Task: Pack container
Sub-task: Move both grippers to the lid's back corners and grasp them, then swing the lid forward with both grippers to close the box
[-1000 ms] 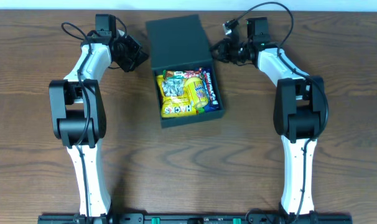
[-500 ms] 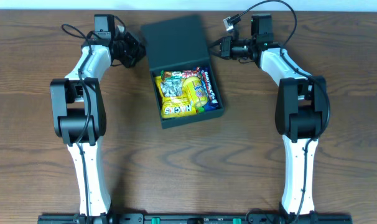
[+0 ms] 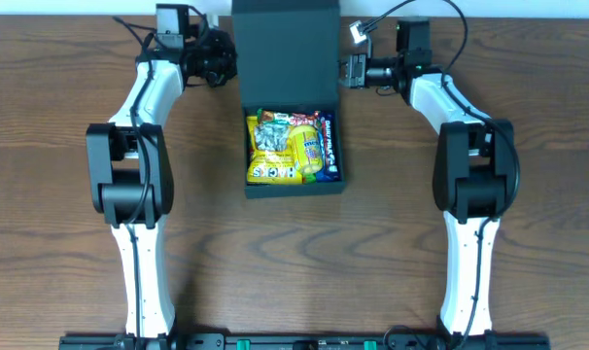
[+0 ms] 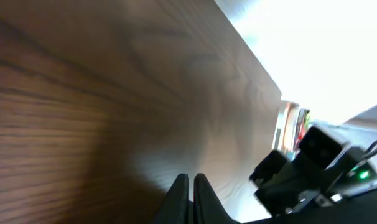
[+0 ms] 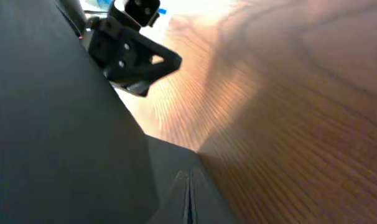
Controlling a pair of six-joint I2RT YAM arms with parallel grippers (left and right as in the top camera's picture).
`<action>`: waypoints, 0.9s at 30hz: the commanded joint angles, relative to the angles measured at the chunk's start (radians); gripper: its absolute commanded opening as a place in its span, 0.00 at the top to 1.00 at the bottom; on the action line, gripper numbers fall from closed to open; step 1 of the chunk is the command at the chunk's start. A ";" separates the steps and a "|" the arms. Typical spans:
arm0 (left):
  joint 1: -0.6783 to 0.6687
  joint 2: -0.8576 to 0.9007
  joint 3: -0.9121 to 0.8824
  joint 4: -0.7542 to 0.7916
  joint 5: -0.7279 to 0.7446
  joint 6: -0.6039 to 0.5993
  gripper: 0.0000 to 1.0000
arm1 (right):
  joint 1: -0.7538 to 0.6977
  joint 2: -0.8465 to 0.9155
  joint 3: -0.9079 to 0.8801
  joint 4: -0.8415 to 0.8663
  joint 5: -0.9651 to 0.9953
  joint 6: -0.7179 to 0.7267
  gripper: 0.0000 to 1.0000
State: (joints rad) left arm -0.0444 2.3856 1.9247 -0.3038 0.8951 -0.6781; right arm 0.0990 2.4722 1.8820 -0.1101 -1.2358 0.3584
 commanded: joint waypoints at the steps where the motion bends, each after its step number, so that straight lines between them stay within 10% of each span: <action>1: -0.013 -0.092 0.026 -0.037 0.036 0.124 0.94 | -0.008 -0.102 0.020 -0.003 -0.045 -0.031 0.99; 27: -0.098 -0.358 0.026 -0.576 -0.241 0.605 0.94 | 0.034 -0.381 0.020 -0.868 0.556 -0.495 0.99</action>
State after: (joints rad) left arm -0.1326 2.0663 1.9305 -0.8574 0.6975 -0.1299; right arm 0.1276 2.1304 1.8908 -0.9592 -0.7639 -0.0868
